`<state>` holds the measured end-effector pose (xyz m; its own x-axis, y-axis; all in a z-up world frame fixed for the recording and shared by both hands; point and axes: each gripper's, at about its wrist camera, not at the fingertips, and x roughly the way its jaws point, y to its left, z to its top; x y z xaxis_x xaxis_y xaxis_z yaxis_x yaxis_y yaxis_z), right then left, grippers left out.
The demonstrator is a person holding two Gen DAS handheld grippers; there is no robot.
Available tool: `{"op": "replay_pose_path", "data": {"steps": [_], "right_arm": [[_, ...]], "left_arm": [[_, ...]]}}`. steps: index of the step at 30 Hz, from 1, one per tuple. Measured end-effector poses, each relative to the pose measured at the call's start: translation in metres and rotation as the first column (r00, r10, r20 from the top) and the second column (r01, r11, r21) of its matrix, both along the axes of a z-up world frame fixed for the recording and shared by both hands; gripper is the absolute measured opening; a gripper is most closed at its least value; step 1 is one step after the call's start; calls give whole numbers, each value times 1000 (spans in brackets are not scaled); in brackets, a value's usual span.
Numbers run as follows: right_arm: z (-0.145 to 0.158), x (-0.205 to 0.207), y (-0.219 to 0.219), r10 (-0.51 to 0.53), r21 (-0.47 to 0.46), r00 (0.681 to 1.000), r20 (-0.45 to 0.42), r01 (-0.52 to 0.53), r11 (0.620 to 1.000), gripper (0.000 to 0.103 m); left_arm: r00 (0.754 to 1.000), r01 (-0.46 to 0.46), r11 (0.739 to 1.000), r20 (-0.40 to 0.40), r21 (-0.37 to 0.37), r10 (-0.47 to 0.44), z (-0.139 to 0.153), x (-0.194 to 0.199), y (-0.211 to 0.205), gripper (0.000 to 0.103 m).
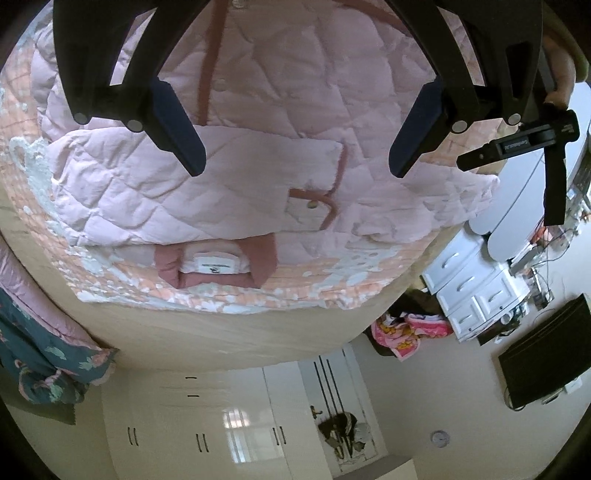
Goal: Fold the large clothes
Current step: 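Reach the left tool to the other sleeve cuff and grasp it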
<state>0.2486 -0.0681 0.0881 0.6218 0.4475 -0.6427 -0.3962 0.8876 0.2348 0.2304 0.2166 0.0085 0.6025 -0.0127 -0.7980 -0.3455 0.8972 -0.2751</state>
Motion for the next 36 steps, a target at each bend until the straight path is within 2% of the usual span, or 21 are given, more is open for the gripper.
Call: {"op": "replay_pose_path", "data": {"steps": [8,17,31,36], "right_arm": [[6,-6,31,49,-2,999,12,-49,999,99],[7,-12,69,110,-25,994,28,-109,994,99],[-11,-23,130,226,-75,974,13,-224,972,99],[-19,-27,147,261,-81,965,0,-260,962,99]], "left_arm": [[999,-46,999,8,-11,47,0,-10,29,94],[995,-96,993,17,-71,98,-11,-19,59,94],[981,-191,974,19,-123,194,-35,-33,111,94],[968,-244,956,12,-161,249,-49,-36,137,94]]}}
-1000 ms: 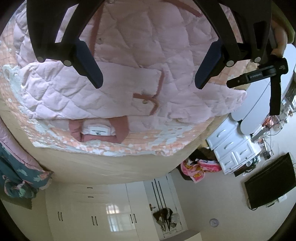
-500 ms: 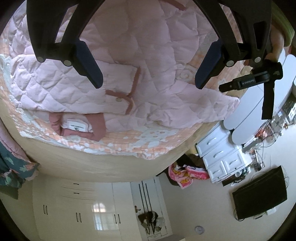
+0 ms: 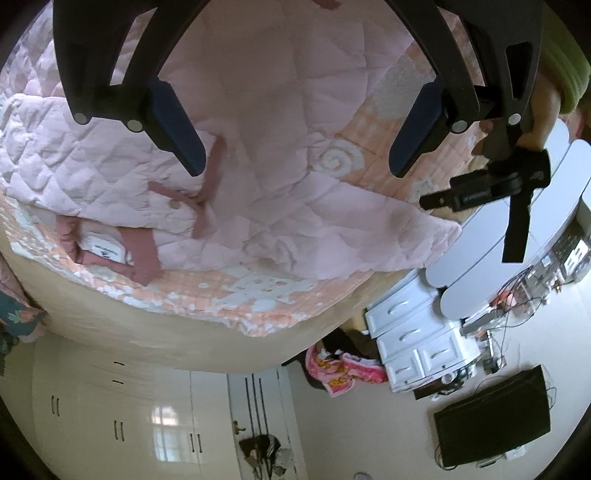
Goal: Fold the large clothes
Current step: 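Reach the left tool to the other sleeve cuff and grasp it, then lift the sleeve with the left tool and fold it across the jacket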
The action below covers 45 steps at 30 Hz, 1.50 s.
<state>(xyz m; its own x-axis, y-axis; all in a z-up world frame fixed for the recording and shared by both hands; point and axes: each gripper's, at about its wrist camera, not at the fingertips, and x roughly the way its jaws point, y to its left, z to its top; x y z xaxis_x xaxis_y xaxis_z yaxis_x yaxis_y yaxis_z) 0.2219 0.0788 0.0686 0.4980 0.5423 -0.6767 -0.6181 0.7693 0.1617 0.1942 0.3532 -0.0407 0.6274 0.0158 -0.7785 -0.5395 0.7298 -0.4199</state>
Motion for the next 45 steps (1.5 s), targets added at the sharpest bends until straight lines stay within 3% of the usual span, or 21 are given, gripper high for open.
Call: {"op": "replay_pose_path", "data": {"steps": [6,16,27,31,35,40,45], "right_arm": [[-14,2,-2,-11,-24,1000,-6,11,1000,99],[-27,14,-19,-77,-18,997,-29,76,997,99],[-38,21,-37,-114,-17,992,-51,113,993,99],[-40,22,-54,-150,-13,987,-58,150,989,99],[-39,24,-70,-181,-9,981,-65,181,983,99],[-34,21,-89,-209,3,976,-64,210,978,99],[-26,14,-110,-236,28,970,-64,239,971,99]], "left_arm": [[995,-91,992,19,-88,93,-24,-4,42,94],[979,-187,969,56,-159,198,-46,4,78,94],[939,-299,921,99,-249,331,-57,18,123,93],[931,-332,919,81,-214,355,-52,30,135,73],[937,-329,922,50,-204,345,-56,44,136,61],[934,-329,926,78,-184,348,-48,37,133,19],[922,-322,933,171,-161,348,-16,23,129,11]]}}
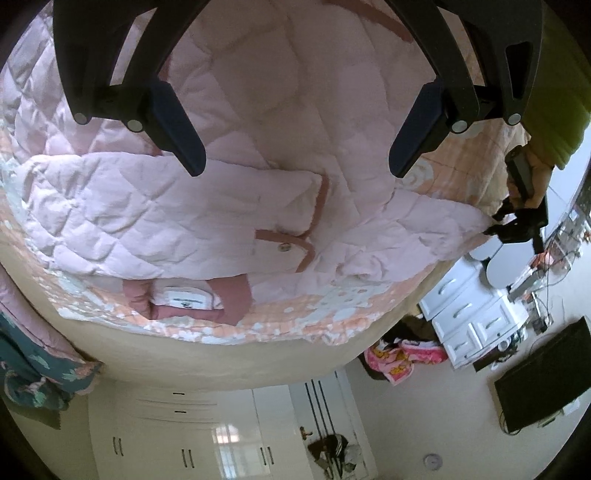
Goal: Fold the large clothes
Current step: 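Lift the sleeve with the left tool and fold it across the jacket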
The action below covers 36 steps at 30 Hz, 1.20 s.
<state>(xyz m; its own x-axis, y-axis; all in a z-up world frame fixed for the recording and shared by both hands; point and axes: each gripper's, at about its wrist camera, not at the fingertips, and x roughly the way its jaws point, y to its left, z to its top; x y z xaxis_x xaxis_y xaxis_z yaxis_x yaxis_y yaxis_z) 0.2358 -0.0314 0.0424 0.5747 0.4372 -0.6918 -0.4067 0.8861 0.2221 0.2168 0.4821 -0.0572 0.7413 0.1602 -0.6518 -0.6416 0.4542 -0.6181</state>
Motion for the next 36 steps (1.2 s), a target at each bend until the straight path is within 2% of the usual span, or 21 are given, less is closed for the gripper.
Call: {"op": "replay_pose_path", "data": {"steps": [10,14,17,24,32,36], "right_arm": [[20,-13,-60,-101,79,995,4,100,992,99],[31,-22,-79,-122,92,992,22,119,989,99],[38,-27,-95,-144,114,989,29,140,984,99],[50,-40,-130,-166,170,985,36,158,973,99],[58,-47,-167,-202,216,979,40,189,958,99],[59,-50,-185,-211,242,977,36,197,950,99]], "left_arm": [[996,43,982,65,181,-56,73,-11,-44,10],[992,60,964,88,259,-85,107,-7,-69,10],[987,105,935,80,338,-140,136,2,-102,10],[968,167,896,104,411,-228,181,16,-164,10],[949,213,861,114,461,-295,210,30,-225,10],[935,246,832,104,497,-339,221,41,-263,10]]}}
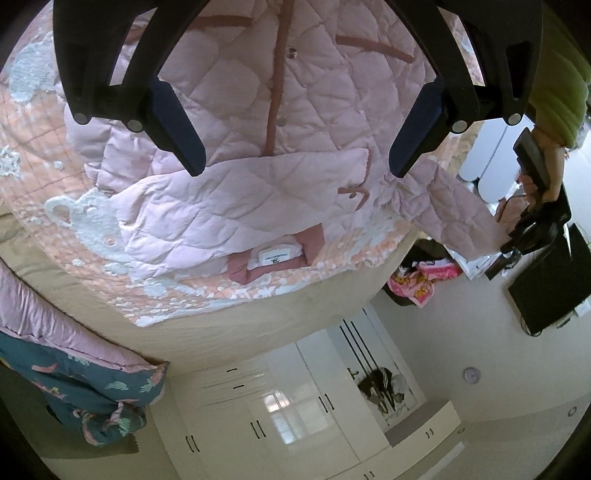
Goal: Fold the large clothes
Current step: 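Lift the sleeve with the left tool and fold it across the jacket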
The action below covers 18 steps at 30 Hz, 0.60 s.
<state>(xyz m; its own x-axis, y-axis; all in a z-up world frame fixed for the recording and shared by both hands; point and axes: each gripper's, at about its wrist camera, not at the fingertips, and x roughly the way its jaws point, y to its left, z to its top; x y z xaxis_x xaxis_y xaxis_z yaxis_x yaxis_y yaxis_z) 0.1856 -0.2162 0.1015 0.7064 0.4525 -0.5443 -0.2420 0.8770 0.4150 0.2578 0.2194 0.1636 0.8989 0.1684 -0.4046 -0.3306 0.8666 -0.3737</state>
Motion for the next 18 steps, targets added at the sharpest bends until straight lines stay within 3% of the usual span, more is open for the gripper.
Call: {"op": "replay_pose_path", "data": {"steps": [11,18], "right_arm": [[-8,-4,-49,-46,57,999,-19,47,997,99],[-15,-2,-72,-75,89,997,-35,78,993,99]], "left_arm": [[992,125,990,-18,65,-124,7,29,-87,9],[976,217,969,-56,118,-212,-2,43,-143,9]]}}
